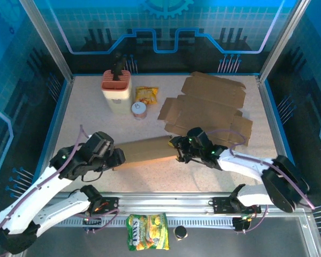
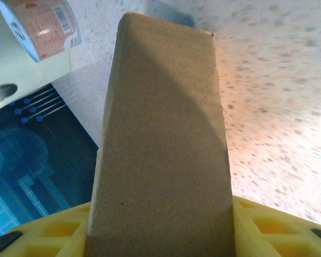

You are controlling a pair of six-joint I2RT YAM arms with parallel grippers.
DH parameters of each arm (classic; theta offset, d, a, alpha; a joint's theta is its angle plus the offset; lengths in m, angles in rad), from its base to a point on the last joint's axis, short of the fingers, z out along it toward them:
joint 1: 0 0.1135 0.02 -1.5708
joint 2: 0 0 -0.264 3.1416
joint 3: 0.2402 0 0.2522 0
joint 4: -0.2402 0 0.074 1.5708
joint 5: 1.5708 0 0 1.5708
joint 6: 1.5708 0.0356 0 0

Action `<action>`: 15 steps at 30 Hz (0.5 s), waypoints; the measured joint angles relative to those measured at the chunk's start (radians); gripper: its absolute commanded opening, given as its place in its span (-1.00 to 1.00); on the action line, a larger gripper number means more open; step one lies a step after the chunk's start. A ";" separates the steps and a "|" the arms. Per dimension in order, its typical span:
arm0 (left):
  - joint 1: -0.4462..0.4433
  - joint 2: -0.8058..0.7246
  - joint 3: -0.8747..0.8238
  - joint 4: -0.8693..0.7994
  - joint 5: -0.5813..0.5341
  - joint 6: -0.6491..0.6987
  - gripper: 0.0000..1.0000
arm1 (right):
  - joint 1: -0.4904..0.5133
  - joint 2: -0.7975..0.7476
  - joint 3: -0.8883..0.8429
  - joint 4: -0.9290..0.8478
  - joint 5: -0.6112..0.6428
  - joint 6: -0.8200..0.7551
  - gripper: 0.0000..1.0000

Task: Fold the paper box

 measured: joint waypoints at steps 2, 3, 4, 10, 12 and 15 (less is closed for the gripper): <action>0.000 -0.012 0.036 -0.021 -0.014 0.000 0.14 | 0.030 0.077 0.031 0.069 0.013 -0.015 -0.06; -0.001 -0.014 0.058 -0.020 -0.014 0.000 0.14 | 0.049 0.118 0.050 0.108 0.027 -0.023 -0.06; 0.000 -0.016 0.076 -0.016 -0.015 0.000 0.14 | 0.068 0.158 0.070 0.142 0.037 -0.031 -0.06; 0.002 -0.035 0.105 -0.006 -0.045 0.012 0.23 | 0.130 0.386 0.169 0.358 0.080 -0.049 0.13; 0.014 -0.043 0.102 -0.002 -0.050 0.026 0.28 | 0.133 0.444 0.204 0.406 0.085 -0.053 0.18; 0.094 -0.054 0.070 0.016 -0.021 0.044 0.28 | 0.132 0.480 0.208 0.449 0.095 -0.053 0.13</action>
